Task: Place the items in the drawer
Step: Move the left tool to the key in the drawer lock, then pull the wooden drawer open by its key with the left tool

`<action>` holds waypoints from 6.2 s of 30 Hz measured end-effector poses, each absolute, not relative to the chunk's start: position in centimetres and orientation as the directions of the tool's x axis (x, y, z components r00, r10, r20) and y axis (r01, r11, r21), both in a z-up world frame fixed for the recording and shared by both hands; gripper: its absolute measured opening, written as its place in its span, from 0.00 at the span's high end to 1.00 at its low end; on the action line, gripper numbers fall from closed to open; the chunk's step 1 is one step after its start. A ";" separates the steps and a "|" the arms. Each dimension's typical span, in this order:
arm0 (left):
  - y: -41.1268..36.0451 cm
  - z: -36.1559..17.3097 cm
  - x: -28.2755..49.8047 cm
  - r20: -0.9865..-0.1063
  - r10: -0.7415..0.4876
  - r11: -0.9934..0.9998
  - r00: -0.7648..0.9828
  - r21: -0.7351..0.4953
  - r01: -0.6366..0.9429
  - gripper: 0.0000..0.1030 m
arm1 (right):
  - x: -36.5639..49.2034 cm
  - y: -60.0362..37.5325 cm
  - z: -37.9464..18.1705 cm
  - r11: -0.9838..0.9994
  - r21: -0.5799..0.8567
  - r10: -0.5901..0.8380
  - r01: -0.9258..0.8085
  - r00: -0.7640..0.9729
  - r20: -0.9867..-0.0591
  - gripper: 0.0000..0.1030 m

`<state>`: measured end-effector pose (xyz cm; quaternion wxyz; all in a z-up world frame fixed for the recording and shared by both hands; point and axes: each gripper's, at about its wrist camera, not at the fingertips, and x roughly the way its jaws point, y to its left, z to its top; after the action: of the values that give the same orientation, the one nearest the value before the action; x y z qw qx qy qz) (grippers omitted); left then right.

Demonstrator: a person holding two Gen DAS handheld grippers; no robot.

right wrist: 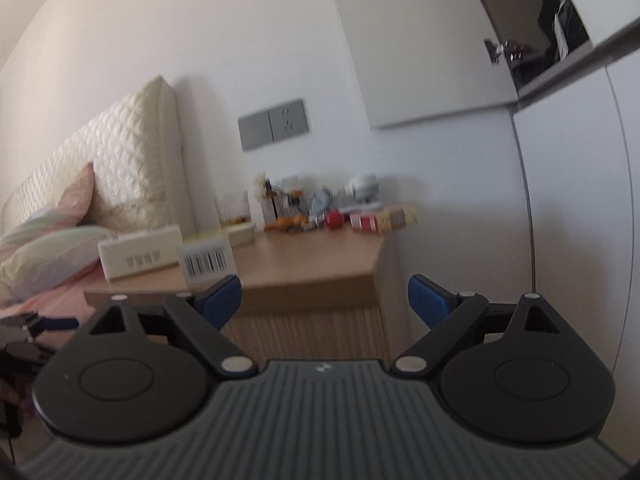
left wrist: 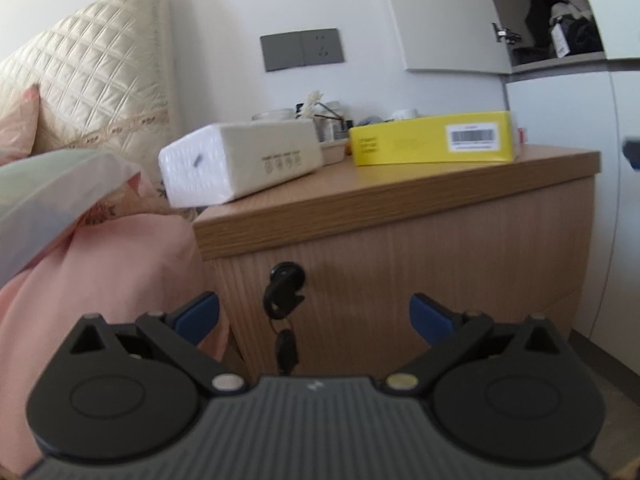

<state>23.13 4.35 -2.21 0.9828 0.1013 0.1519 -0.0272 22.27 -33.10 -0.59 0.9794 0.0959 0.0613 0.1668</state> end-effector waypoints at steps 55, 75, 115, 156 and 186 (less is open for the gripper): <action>7.4 -3.6 28.3 -0.279 -0.156 0.965 0.948 0.161 0.206 0.00 | 29.2 -30.0 -4.0 0.910 0.081 0.414 -0.407 0.900 -0.136 0.06; 7.6 -3.2 27.1 -0.305 -0.155 0.962 0.940 0.171 0.214 0.00 | 27.9 -31.0 -3.4 0.869 0.053 0.493 -0.492 0.852 -0.178 0.05; 8.0 -3.1 24.3 -0.313 -0.198 0.959 0.929 0.134 0.250 0.00 | 26.0 -30.9 -2.7 0.849 0.070 0.528 -0.524 0.831 -0.175 0.05; 7.4 -2.7 14.7 -0.333 -0.192 0.959 0.923 0.136 0.249 0.00 | 17.1 -32.5 -2.0 0.776 0.063 0.624 -0.628 0.750 -0.220 0.05; 7.6 -2.0 12.0 -0.353 -0.205 0.953 0.913 0.141 0.269 0.00 | 14.6 -32.0 -1.9 0.796 0.028 0.591 -0.604 0.767 -0.250 0.05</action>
<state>12.03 7.58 -2.00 0.9734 0.0937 0.1698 -0.1219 14.64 -32.01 -1.86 0.9396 -0.0269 0.1237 0.3179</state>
